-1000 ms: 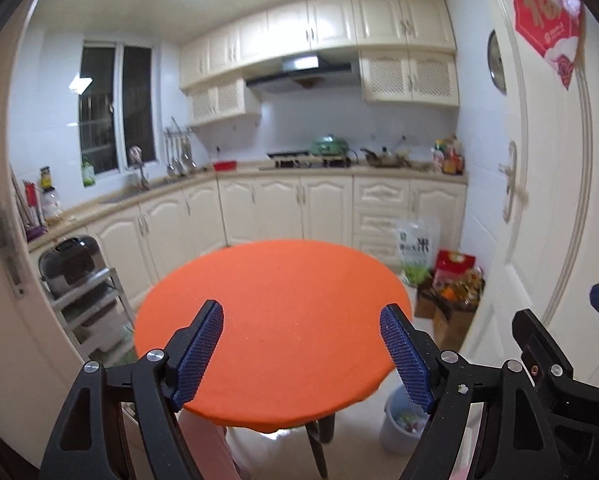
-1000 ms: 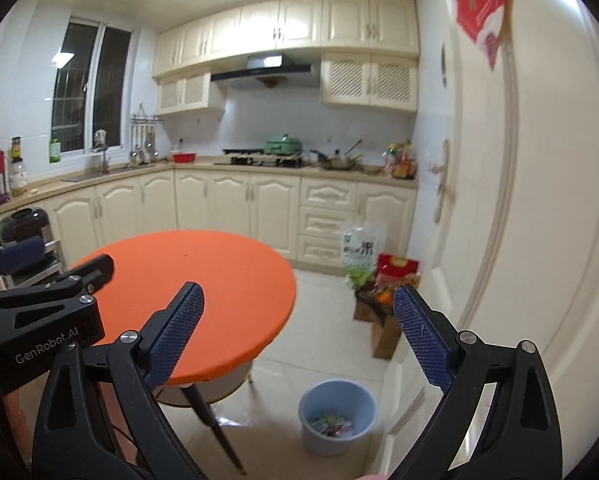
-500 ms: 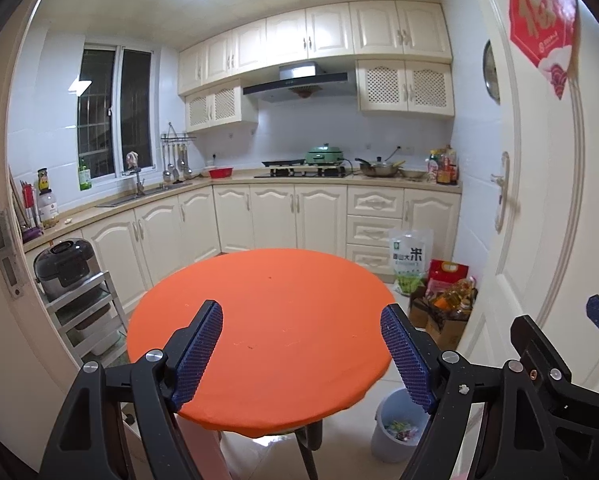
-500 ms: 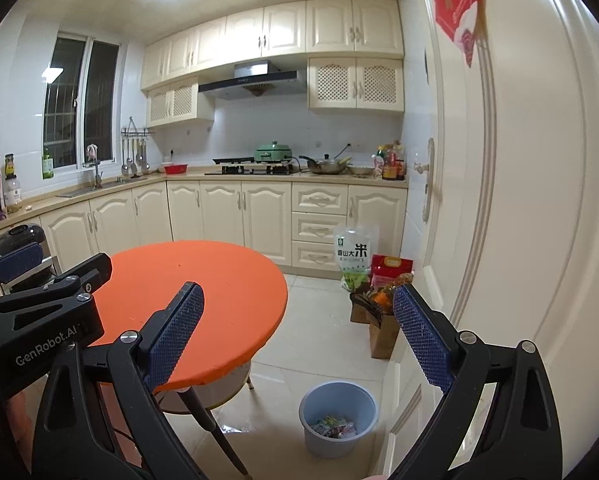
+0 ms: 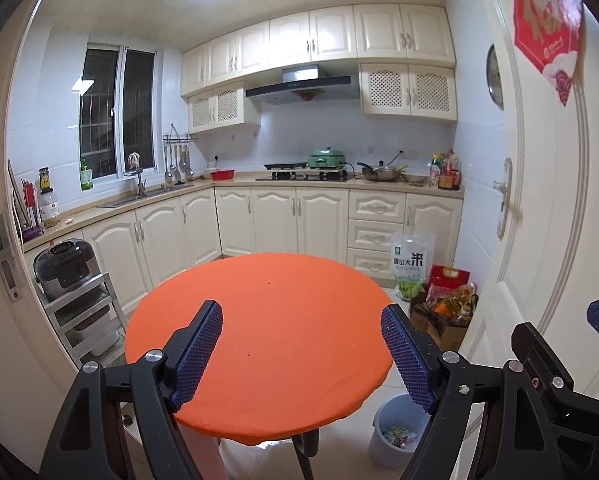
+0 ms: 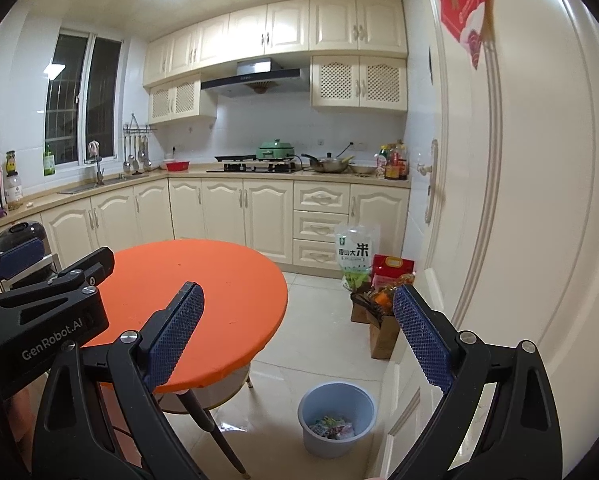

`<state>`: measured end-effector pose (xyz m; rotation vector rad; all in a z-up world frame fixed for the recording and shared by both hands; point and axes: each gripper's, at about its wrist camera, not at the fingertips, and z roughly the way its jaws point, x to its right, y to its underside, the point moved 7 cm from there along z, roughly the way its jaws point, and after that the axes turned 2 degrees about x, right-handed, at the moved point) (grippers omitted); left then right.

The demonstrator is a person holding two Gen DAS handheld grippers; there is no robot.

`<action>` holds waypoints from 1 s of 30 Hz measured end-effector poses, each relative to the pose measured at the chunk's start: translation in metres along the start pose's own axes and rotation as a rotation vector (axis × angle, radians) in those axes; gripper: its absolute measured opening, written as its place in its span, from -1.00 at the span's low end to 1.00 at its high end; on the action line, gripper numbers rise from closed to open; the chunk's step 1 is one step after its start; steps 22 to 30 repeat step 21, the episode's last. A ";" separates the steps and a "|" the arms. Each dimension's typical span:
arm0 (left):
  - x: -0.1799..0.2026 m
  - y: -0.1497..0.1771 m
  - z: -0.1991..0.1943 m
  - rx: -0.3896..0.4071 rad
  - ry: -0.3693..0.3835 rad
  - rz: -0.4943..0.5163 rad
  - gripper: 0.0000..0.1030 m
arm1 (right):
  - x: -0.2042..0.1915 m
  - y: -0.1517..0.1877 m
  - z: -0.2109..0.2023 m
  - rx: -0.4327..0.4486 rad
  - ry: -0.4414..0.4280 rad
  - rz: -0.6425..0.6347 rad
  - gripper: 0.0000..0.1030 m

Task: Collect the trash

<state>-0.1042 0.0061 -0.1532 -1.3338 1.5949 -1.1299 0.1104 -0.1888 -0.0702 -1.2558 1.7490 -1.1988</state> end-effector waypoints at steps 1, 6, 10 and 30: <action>0.000 0.000 0.001 -0.002 0.001 0.001 0.51 | 0.001 -0.001 0.000 0.000 0.001 0.001 0.85; -0.004 -0.002 -0.001 0.001 0.003 -0.001 0.51 | 0.002 -0.003 0.000 0.004 -0.003 0.004 0.85; -0.008 -0.006 0.003 -0.004 0.003 0.001 0.51 | 0.000 -0.004 0.000 0.007 -0.016 0.008 0.85; -0.018 -0.006 0.010 -0.001 -0.001 -0.007 0.51 | -0.005 -0.008 0.003 0.015 -0.032 0.001 0.85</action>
